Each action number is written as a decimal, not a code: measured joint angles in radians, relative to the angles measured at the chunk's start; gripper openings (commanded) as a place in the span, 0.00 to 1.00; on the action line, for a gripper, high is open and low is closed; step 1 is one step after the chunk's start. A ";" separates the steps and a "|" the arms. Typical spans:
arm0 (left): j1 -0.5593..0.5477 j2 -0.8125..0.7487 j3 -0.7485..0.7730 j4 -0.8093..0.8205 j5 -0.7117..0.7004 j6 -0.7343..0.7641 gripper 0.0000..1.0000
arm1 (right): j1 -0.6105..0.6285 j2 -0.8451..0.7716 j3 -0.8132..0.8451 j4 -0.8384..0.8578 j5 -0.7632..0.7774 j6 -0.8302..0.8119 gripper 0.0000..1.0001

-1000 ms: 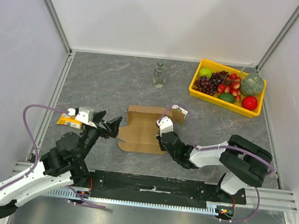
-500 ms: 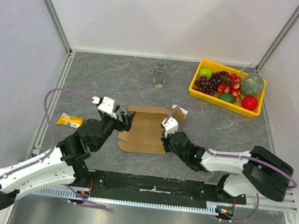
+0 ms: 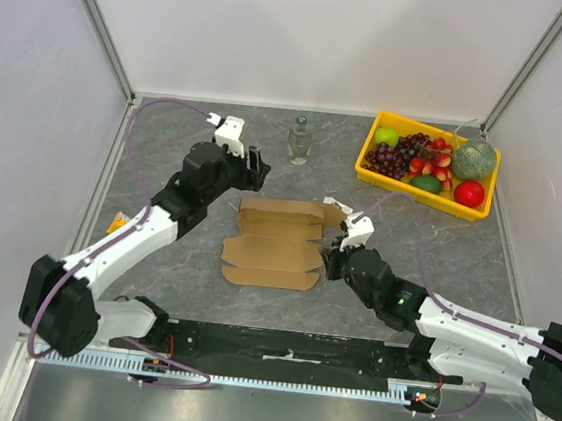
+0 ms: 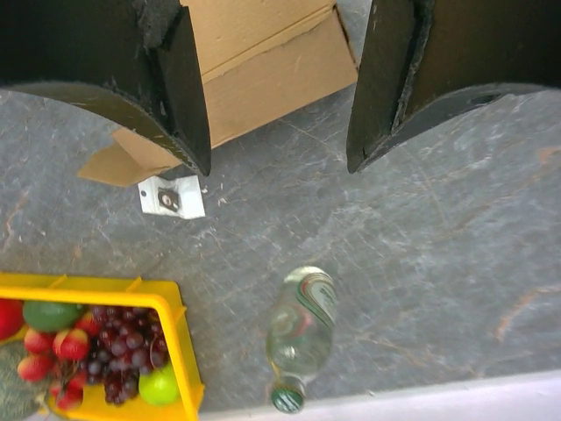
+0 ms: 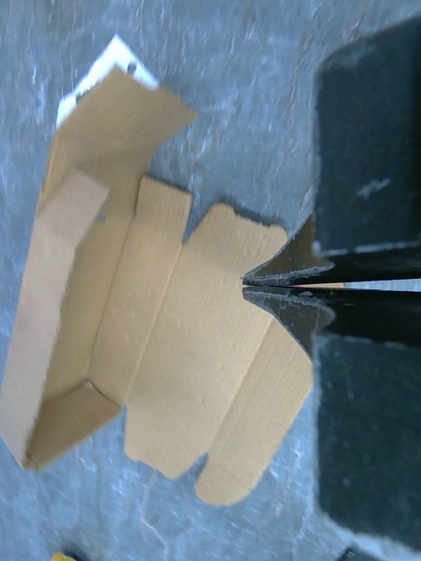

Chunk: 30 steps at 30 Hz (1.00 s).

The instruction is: Fold the paper box

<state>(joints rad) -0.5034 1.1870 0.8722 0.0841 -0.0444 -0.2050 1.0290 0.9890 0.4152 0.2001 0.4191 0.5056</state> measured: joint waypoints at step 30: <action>0.015 0.496 0.228 -0.212 -0.006 -0.020 0.68 | -0.411 -0.136 -0.017 -0.230 -0.160 0.082 0.13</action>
<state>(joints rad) -0.4881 1.6833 1.1000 -0.1280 -0.0505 -0.2249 0.6178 0.8528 0.3985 -0.0299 0.2588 0.5877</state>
